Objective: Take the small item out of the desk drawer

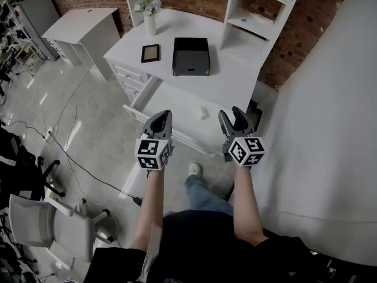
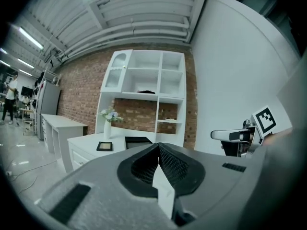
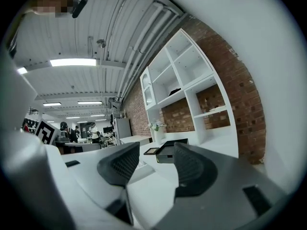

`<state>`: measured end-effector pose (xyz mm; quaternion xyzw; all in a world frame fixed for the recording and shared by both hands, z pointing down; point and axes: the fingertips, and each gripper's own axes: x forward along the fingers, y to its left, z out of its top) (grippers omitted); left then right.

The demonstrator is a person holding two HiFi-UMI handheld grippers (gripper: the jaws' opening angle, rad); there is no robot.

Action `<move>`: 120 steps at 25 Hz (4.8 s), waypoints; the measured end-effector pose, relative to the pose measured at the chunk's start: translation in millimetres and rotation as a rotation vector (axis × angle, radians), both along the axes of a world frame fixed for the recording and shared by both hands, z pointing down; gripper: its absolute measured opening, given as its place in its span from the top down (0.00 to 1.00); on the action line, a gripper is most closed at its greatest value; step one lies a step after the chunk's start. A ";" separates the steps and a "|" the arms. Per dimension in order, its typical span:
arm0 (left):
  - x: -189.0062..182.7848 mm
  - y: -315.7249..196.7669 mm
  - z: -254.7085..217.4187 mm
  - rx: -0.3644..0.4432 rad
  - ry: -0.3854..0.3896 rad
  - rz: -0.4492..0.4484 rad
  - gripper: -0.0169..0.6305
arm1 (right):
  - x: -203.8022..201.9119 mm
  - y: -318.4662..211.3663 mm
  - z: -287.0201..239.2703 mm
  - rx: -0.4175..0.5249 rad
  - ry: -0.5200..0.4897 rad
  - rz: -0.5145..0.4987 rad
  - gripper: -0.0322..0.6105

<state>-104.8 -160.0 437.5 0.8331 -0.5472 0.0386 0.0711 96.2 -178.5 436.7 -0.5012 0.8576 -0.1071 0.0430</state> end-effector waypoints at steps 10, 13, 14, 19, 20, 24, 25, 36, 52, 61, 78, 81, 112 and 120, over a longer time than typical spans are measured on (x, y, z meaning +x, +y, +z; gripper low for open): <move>1.6 -110.9 16.9 -0.063 -0.023 -0.027 0.96 | 1.8 -116.0 10.6 -0.041 -0.011 -0.033 0.63; 6.8 -137.8 22.9 -0.073 -0.025 -0.028 0.96 | 5.2 -145.6 15.5 -0.055 -0.031 -0.031 0.63; 8.4 -145.1 24.7 -0.076 -0.031 -0.026 0.96 | 5.3 -154.9 16.6 -0.057 -0.042 -0.030 0.63; 6.6 -166.3 31.7 -0.102 -0.048 -0.022 0.96 | -4.3 -181.3 23.4 -0.078 -0.051 -0.042 0.63; 4.8 -169.4 32.1 -0.107 -0.046 -0.024 0.96 | -6.4 -183.9 24.6 -0.085 -0.048 -0.044 0.63; 5.3 -182.0 35.7 -0.123 -0.038 -0.008 0.96 | -10.8 -192.3 30.2 -0.106 -0.032 -0.037 0.63; 6.0 -185.2 37.4 -0.125 -0.038 -0.001 0.96 | -11.6 -194.3 32.6 -0.111 -0.025 -0.033 0.63; 4.9 -199.4 66.3 -0.189 0.003 0.042 0.96 | -30.9 -192.6 78.2 -0.225 0.040 -0.029 0.63; 5.1 -188.7 141.6 -0.328 0.040 0.042 0.96 | -66.9 -142.5 202.3 -0.481 0.164 -0.128 0.63; -4.5 -184.6 165.1 -0.353 0.040 0.015 0.96 | -64.7 -137.4 304.9 -0.694 0.337 -0.069 0.63; -9.8 -180.5 172.8 -0.368 0.045 0.000 0.96 | -65.0 -144.0 352.4 -0.819 0.510 -0.078 0.70; -10.0 -180.2 172.3 -0.368 0.048 -0.003 0.96 | -67.9 -145.4 347.2 -0.801 0.500 -0.086 0.71; 7.9 -228.1 -48.3 0.050 0.015 0.065 0.96 | -24.4 -205.0 -34.4 0.030 0.172 0.139 0.71; 23.6 -229.3 -86.8 0.134 0.006 0.121 0.96 | 6.7 -196.3 -87.2 0.152 0.150 0.252 0.71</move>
